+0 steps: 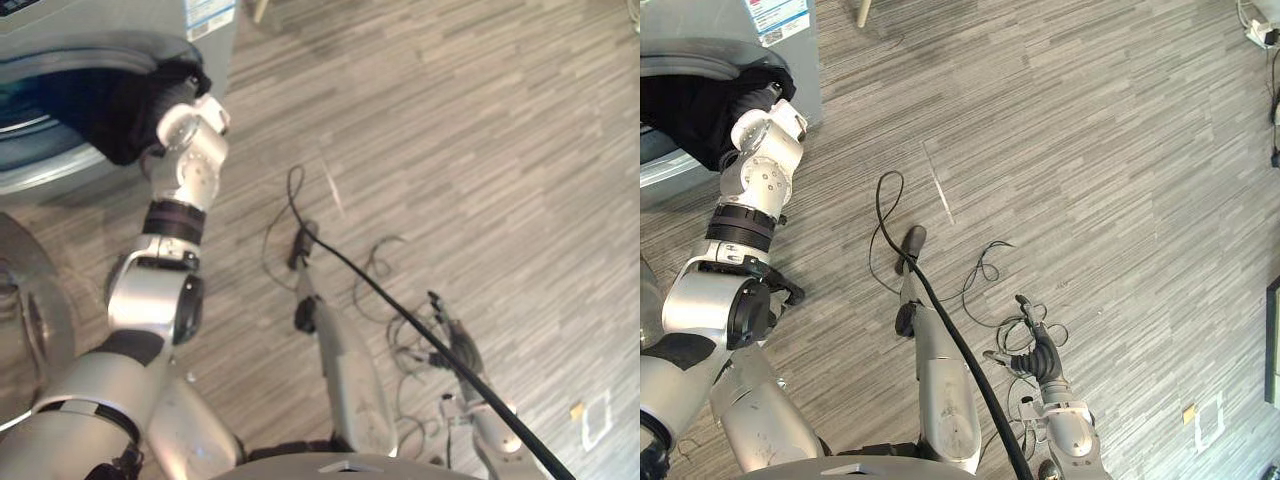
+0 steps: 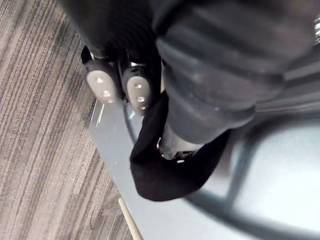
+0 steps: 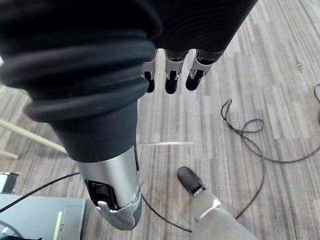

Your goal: Pick up the laundry basket with both hands and put the clothes into the washing machine.

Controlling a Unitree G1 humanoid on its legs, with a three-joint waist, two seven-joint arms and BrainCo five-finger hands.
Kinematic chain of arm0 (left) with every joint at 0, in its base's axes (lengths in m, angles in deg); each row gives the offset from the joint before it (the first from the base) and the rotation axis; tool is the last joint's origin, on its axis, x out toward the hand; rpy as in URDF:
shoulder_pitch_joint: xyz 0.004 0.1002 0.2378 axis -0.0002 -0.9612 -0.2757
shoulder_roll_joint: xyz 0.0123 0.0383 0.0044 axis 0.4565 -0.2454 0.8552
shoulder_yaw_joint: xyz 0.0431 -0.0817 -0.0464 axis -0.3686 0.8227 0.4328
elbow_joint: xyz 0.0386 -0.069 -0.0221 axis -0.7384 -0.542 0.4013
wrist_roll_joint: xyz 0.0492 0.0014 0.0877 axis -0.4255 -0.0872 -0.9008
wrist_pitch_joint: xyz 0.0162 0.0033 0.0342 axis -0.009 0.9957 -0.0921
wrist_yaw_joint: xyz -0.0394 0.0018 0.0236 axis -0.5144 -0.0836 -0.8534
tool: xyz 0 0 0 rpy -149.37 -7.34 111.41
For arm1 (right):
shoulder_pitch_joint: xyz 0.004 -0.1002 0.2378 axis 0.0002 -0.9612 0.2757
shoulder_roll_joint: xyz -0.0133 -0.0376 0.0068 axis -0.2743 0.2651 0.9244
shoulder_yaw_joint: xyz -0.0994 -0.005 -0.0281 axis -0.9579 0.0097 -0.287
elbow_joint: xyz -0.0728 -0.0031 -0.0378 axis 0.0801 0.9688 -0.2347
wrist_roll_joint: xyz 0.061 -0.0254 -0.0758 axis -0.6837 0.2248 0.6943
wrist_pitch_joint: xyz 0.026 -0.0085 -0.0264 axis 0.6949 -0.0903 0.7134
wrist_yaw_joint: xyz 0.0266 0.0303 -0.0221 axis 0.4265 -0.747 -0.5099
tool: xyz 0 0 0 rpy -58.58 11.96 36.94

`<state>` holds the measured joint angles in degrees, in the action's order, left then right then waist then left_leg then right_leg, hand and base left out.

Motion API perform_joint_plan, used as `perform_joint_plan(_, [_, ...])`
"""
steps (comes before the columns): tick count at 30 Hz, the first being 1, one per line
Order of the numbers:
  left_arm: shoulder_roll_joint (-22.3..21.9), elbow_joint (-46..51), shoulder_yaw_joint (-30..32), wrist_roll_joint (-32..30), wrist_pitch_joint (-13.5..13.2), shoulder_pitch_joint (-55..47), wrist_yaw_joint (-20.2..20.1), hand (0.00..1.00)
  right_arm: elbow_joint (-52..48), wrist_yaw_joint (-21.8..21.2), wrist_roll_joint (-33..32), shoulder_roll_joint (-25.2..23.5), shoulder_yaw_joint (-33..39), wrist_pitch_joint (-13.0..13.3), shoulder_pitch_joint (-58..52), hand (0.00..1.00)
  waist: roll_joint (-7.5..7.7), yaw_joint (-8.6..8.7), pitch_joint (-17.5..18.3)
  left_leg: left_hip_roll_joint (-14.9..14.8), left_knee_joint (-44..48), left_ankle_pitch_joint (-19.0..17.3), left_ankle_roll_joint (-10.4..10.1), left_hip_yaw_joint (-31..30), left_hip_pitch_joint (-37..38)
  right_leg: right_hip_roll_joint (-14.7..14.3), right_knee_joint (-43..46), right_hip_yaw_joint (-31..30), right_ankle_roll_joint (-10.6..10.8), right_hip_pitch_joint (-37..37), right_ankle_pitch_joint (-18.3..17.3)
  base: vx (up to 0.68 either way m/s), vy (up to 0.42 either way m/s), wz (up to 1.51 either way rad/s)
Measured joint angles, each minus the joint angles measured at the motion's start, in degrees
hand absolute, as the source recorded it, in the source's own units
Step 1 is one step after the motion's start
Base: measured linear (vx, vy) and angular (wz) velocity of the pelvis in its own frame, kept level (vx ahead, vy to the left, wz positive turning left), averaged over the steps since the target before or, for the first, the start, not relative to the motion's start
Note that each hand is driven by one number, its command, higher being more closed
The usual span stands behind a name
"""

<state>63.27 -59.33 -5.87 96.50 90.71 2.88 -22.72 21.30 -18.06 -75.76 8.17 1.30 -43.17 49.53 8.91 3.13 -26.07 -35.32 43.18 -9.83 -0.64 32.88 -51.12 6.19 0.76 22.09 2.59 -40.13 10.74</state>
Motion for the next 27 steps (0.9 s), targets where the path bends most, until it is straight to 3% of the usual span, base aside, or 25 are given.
perform_joint_plan(1, [0.6, -0.5, -1.3, -0.3, 0.8, 0.0, -2.4, 1.0, -0.2, -0.1, 0.0, 0.0, 0.0, 0.1, 0.1, 0.0, -0.02, -0.05, 0.0, 1.1, -1.6, 0.8, 0.4, 0.1, 0.2, 0.6, 0.1, 0.5, 1.0, 0.0, -2.6, 0.02, 0.027, 0.23])
perform_joint_plan(3, [1.6, -1.5, -3.4, -1.0, 3.1, 0.0, -7.0, 1.0, -0.6, -0.2, 0.0, 0.1, 0.2, 0.0, 0.0, 0.0, -0.04, -0.37, 0.0, 2.3, -2.8, 1.8, 1.2, -0.2, 0.6, 1.2, 0.5, 0.8, 1.2, 0.5, -4.0, 0.03, 0.039, 0.29])
perform_joint_plan(5, [3.1, -2.4, -5.8, -3.7, 5.7, -0.4, -12.1, 1.0, -2.0, -0.3, 0.0, 0.1, 0.4, -0.2, 0.1, 0.0, -0.05, -1.1, 0.0, 2.6, -2.3, 1.6, 1.1, -0.9, 0.9, 1.5, 0.9, 0.8, 1.0, 1.3, -2.4, 0.03, 0.064, 0.27])
perform_joint_plan(7, [7.2, -2.4, -7.3, -11.1, 7.4, -2.1, -17.4, 1.0, -4.5, -0.8, -0.1, 0.1, 0.5, -0.1, 0.0, 0.0, -0.05, -1.65, 0.0, 2.7, -2.0, 1.3, 0.7, -1.9, 1.4, 1.4, 0.7, 0.7, 2.1, 2.4, 0.4, 0.03, 0.061, 0.18])
perform_joint_plan(9, [15.4, -0.7, -5.9, -19.2, 5.4, -1.8, -18.5, 1.0, -5.7, -2.0, -0.1, 0.1, 1.1, 0.2, 0.1, 0.0, -0.07, -1.87, 0.0, 2.5, -2.4, 1.4, 0.1, -1.9, 1.4, 0.9, 0.2, 0.7, 2.2, 2.6, 0.3, 0.01, 0.015, 0.02])
perform_joint_plan(10, [22.5, 1.2, -3.4, -22.7, 3.4, 0.0, -18.8, 1.0, -5.7, -2.7, -0.1, 0.1, 1.5, 0.1, 0.1, 0.0, -0.08, -1.9, 0.0, 2.4, -2.8, 1.7, 0.2, -1.9, 1.4, 0.5, -0.9, 1.1, 2.7, 3.1, -0.4, 0.0, 0.0, 0.0])
perform_joint_plan(11, [24.8, -1.0, -6.9, -26.3, 3.3, -0.4, -18.3, 1.0, -5.6, -2.9, -0.1, 0.1, 1.6, 0.0, 0.3, 0.0, -0.11, -1.55, 0.0, 2.4, -3.2, 2.0, 0.6, -1.9, 1.3, 0.4, -1.3, 1.8, 3.2, 3.3, -1.3, 0.04, -0.006, -0.04])
perform_joint_plan(12, [24.6, -0.5, -4.1, -26.7, 2.9, -1.1, -19.7, 1.0, -5.6, -3.0, -0.1, -0.1, 2.2, 0.0, 0.1, 0.0, -0.12, -1.71, 0.0, 2.1, -3.5, 2.4, 0.9, -1.9, 1.2, 0.3, -1.2, 2.7, 3.2, 3.4, -2.7, 0.07, 0.005, 0.06])
perform_joint_plan(13, [24.7, 0.5, -1.6, -26.8, 2.8, -0.2, -20.7, 1.0, -5.4, -3.3, -0.1, 0.0, 2.7, -0.3, -0.3, 0.0, -0.06, -1.85, 0.0, 2.0, -2.5, 2.2, 1.0, -2.2, 1.1, 0.1, -0.9, 3.4, 2.4, 3.9, -1.6, 0.07, 0.052, 0.39])
perform_joint_plan(14, [23.7, -0.9, -1.5, -27.5, 3.1, 0.0, -21.2, 1.0, -5.5, -3.6, -0.1, 0.0, 3.3, -0.2, -1.8, 0.0, 0.27, -1.42, 0.1, 2.0, -0.5, 1.2, 0.6, -3.8, 1.3, 0.8, -0.5, 3.8, 1.7, 5.7, 6.9, 0.07, 0.107, 0.14])
perform_joint_plan(15, [23.5, -0.8, -0.8, -28.3, 3.0, -0.9, -21.9, 1.0, -4.3, -4.0, -0.1, 0.0, 3.0, 0.2, -2.4, 0.0, 1.14, -2.17, 2.0, 1.2, -1.0, 0.9, -0.2, -4.0, 0.9, -0.4, -1.6, 3.3, 0.7, 4.8, 9.4, 0.04, 0.109, 0.01])
perform_joint_plan(16, [23.5, -0.6, -0.1, -28.9, 3.0, -1.0, -21.9, 1.0, -4.5, -4.2, -0.1, 0.2, 3.2, 0.4, -3.0, 0.0, 1.2, -2.28, 2.2, 1.2, -1.6, 1.0, -0.3, -3.7, 0.9, -0.7, -2.7, 2.8, 1.1, 4.7, 11.1, 0.04, 0.093, -0.42])
perform_joint_plan(17, [23.6, 0.4, 1.8, -29.3, 2.3, -1.0, -21.5, 1.0, -4.6, -4.5, -0.1, 1.2, 3.5, 0.7, -3.3, 0.0, 1.14, -2.44, 2.0, 1.1, -2.3, 1.5, -0.3, -2.9, 1.0, -1.1, -4.9, 1.2, 0.8, 4.7, 15.0, 0.04, 0.08, -0.2])
perform_joint_plan(20, [23.6, -0.1, 2.4, -31.6, 2.3, -1.9, -19.9, 1.0, -4.4, -4.5, -0.1, 2.2, 3.7, 1.1, -4.6, 0.0, 1.18, -2.22, 2.1, 0.7, -2.5, 1.5, -0.1, -2.8, 1.6, -1.6, -5.4, 0.4, -1.7, 4.6, 18.6, -0.02, 0.102, -0.13])
perform_joint_plan(21, [24.5, 0.3, 2.4, -33.2, 2.3, -1.7, -19.8, 1.0, -4.6, -4.7, -0.1, 2.1, 3.8, 1.7, -5.4, 0.0, 1.19, -1.38, 2.1, 1.0, -3.3, 1.8, 0.4, -2.7, 1.2, -1.5, -5.4, -0.2, -2.8, 4.1, 19.5, -0.06, 0.085, 0.03])
perform_joint_plan(22, [24.8, 0.0, 2.4, -33.7, 2.3, -1.6, -19.9, 0.0, -4.5, -5.0, 0.0, 1.9, 3.8, 2.0, -5.7, 0.0, 1.31, -0.96, 2.1, 1.3, -3.1, 1.8, 0.5, -2.7, 1.3, -1.1, -5.4, -1.0, -2.8, 4.2, 19.5, -0.06, 0.082, 0.07])
perform_joint_plan(27, [26.9, -0.7, 2.7, -32.3, 2.3, -1.5, -21.8, 0.0, -4.0, -5.2, 0.2, 1.6, 3.5, 1.9, -6.1, 0.0, 1.34, -0.19, 2.1, 1.2, -3.3, 2.5, 0.6, -3.0, 0.5, -1.4, -5.4, -1.0, -2.8, 3.4, 19.5, -0.03, 0.032, -0.01])
